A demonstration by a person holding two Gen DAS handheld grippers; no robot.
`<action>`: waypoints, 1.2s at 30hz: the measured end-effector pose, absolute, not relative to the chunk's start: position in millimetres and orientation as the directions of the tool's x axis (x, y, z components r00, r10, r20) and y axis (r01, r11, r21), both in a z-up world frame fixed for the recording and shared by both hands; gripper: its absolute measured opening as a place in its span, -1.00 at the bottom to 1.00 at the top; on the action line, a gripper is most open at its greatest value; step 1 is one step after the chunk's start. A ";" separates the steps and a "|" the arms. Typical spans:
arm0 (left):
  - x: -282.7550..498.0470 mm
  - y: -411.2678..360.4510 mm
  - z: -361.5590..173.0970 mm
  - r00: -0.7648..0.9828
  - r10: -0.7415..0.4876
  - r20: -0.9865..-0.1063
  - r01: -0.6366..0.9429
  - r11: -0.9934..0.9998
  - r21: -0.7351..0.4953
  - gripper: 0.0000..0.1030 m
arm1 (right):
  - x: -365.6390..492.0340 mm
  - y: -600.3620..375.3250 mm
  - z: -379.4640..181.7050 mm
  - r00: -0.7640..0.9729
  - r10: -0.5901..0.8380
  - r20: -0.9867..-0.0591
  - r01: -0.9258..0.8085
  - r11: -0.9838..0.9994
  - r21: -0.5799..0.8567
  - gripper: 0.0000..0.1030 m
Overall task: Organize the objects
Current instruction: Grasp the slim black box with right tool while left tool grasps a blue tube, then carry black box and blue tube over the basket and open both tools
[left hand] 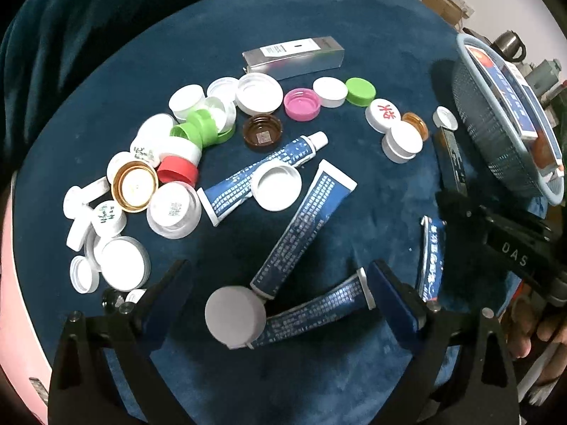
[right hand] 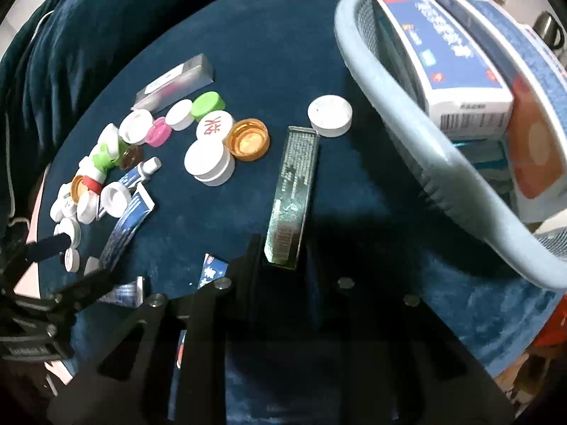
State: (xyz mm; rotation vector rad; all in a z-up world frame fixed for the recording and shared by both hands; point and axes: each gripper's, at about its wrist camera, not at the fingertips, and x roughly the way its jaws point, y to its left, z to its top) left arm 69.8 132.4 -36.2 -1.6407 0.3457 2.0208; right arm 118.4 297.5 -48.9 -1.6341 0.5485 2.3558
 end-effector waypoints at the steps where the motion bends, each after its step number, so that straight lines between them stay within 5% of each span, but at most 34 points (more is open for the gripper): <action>1: 67.2 131.7 -38.6 -0.135 0.234 -0.963 -0.523 -0.842 -0.132 0.91 | 117.4 299.5 -48.7 -0.369 -0.022 -0.929 -0.392 -0.903 0.177 -0.44; 8: 53.7 136.7 -56.4 -0.074 0.303 -0.950 -0.490 -0.841 -0.230 0.54 | 119.4 302.5 -49.9 -0.395 0.021 -0.919 -0.394 -0.907 0.149 -0.47; 10: 54.8 143.3 -58.3 -0.084 0.278 -0.957 -0.524 -0.829 -0.195 0.29 | 122.3 297.7 -47.7 -0.398 0.035 -0.917 -0.372 -0.920 0.126 -0.61; 14: 59.1 153.9 -57.3 -0.110 0.231 -0.967 -0.581 -0.804 -0.126 -0.42 | 129.3 303.0 -45.8 -0.404 0.037 -0.914 -0.348 -0.930 0.117 -0.61; 16: 56.7 152.0 -50.1 -0.113 0.258 -0.960 -0.569 -0.808 -0.150 -0.61 | 127.7 304.6 -45.6 -0.407 0.030 -0.913 -0.347 -0.929 0.125 -0.62; 36: 63.6 144.5 14.8 -0.120 0.415 -0.902 -0.521 -0.800 -0.299 -0.64 | 145.0 305.6 7.3 -0.546 -0.057 -0.836 -0.295 -0.921 0.256 -0.62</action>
